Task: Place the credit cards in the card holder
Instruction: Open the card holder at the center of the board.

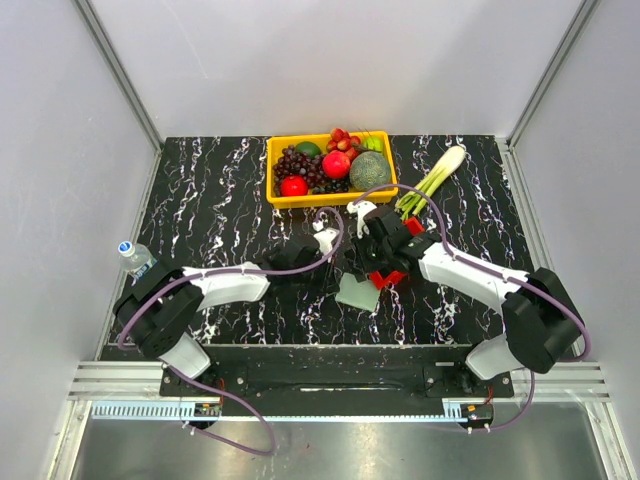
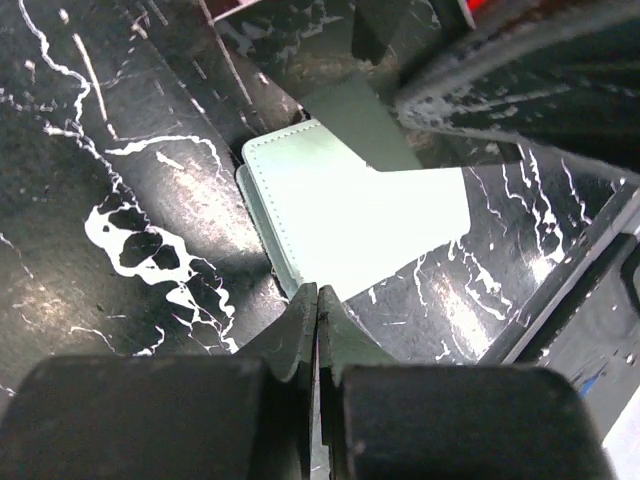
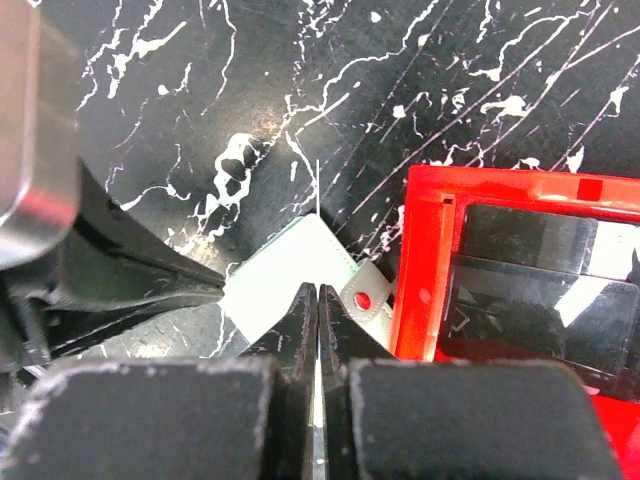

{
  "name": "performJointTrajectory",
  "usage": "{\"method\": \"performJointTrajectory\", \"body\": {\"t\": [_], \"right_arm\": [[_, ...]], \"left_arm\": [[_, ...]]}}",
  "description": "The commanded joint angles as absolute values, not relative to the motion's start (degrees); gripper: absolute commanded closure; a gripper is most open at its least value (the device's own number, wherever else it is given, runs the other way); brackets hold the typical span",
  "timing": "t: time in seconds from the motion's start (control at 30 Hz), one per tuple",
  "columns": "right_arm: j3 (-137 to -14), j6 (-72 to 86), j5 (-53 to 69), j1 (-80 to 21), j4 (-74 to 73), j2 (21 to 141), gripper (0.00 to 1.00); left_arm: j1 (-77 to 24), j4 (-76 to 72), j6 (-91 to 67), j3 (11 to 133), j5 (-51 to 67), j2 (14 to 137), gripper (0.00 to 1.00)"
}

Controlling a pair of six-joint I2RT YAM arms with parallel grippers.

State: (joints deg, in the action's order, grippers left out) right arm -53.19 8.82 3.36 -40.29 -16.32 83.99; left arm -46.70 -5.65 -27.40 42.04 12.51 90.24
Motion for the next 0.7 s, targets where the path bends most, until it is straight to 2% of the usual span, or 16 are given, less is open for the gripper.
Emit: {"method": "performJointTrajectory", "body": {"t": [0.0, 0.2, 0.23, 0.27, 0.3, 0.33, 0.43, 0.67], "right_arm": [[-54.7, 6.4, 5.0, -39.6, -17.1, 83.8, 1.0], [-54.7, 5.8, 3.2, -39.6, -17.1, 83.6, 1.0], [-54.8, 5.6, 2.6, -39.5, -17.1, 83.6, 1.0], [-54.8, 5.6, 2.4, -39.3, -17.1, 83.9, 1.0], [-54.8, 5.8, 2.5, -39.1, -17.2, 84.3, 1.0], [-54.8, 5.8, 2.5, -39.1, -17.1, 84.5, 1.0], [-54.7, 6.2, 1.9, -38.9, -17.6, 84.9, 1.0], [-53.8, 7.5, 2.3, -38.8, -17.8, 85.0, 1.0]], "left_arm": [[-45.8, -3.0, -12.9, 45.2, 19.2, 88.1, 1.0], [-44.9, 5.0, -5.1, 49.2, 18.5, 88.3, 1.0], [-44.0, 4.6, -7.5, 49.7, 17.8, 88.6, 0.95], [-42.8, 3.4, -11.2, 49.7, 18.8, 89.0, 0.86], [-41.6, 0.4, -13.9, 49.0, 23.3, 89.6, 0.6], [-41.0, -2.6, -16.6, 48.3, 26.2, 90.3, 0.49], [-41.3, -7.7, -21.9, 47.5, 30.0, 93.0, 0.41], [-41.4, -18.1, -27.7, 43.7, 36.4, 96.9, 0.44]]}}
